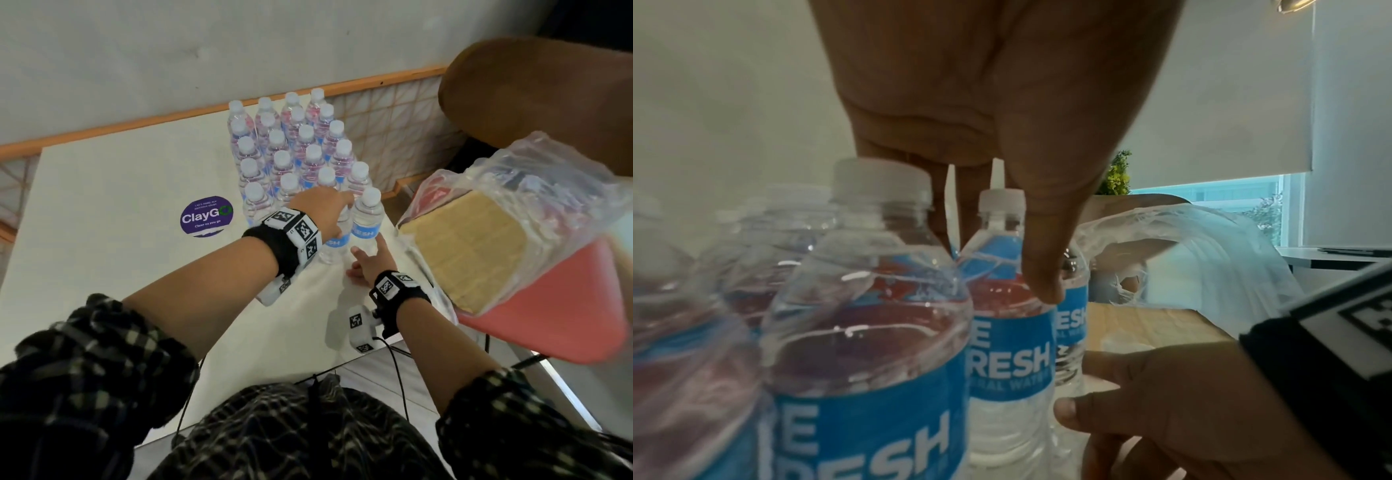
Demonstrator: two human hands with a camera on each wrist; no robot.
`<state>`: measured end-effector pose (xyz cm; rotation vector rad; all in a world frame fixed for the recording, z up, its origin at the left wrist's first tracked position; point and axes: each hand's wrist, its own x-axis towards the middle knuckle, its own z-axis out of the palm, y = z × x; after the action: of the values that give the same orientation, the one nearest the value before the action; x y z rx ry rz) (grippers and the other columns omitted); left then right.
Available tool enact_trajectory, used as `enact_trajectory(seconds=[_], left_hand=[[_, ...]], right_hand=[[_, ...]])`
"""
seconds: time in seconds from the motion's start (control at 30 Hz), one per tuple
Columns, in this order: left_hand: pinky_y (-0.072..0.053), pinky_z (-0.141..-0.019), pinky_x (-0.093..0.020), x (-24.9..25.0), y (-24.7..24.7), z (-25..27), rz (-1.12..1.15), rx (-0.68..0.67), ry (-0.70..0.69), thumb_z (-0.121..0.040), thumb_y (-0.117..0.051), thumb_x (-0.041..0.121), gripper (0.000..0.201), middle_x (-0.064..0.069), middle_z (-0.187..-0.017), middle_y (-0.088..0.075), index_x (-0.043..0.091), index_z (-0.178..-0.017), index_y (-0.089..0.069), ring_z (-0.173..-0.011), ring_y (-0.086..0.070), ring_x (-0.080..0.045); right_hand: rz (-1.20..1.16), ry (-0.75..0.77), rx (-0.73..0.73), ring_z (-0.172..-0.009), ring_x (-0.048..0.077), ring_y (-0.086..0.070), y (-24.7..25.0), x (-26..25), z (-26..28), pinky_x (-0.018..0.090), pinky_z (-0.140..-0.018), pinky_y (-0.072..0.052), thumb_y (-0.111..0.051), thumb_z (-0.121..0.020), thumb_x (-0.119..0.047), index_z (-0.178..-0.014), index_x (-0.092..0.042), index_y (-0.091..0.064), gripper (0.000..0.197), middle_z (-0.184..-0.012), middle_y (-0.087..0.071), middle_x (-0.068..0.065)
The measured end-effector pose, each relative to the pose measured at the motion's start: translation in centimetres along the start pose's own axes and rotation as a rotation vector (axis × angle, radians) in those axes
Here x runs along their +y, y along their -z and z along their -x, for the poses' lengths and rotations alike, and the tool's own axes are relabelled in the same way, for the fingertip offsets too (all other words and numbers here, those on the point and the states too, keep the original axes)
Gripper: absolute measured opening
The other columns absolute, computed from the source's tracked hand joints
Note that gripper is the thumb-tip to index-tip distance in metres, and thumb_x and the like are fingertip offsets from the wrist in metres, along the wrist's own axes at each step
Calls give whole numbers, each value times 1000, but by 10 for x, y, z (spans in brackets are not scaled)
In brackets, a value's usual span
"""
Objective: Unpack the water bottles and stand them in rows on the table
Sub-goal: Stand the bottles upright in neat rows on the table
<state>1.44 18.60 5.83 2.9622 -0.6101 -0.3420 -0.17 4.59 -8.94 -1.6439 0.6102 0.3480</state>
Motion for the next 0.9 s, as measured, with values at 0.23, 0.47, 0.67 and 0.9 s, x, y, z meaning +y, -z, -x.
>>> enact_trajectory(seconds=[0.23,0.47,0.67,0.9], left_hand=[[-46,-84,-37,-2,-1,-1,4,1,-1,-82,-70,29,63,-7,-129,-51,21,-137,-40,-115,-54,-29],[-42,-78,-33,-3,7,-3,58,-15,1,-77,-75,21,53,-10,-115,-60,13,-124,-52,-106,-56,-29],[-43,-77,-32,-5,7,-5,50,-10,-20,-77,-75,21,54,-10,-115,-60,14,-124,-52,-106,-57,-28],[-46,-91,-32,-24,31,-1,198,25,-13,-81,-66,45,59,-2,-127,-56,21,-132,-49,-107,-56,-20]], right_hand=[[317,129,13,-86,28,-65,14,-12,8,48,-81,-57,-67,-83,-26,-141,-36,-22,75,-115,-60,12],[280,565,-16,-112,11,-55,31,-51,25,31,-97,-46,-75,-77,-16,-136,-26,-40,70,-122,-57,-10],[273,516,-27,-105,10,-55,32,-60,33,22,-89,-43,-74,-79,-15,-135,-28,-40,68,-113,-55,-14],[477,470,-186,-118,18,-52,61,-104,33,39,-99,-44,-69,-76,-15,-144,-22,-25,81,-134,-50,0]])
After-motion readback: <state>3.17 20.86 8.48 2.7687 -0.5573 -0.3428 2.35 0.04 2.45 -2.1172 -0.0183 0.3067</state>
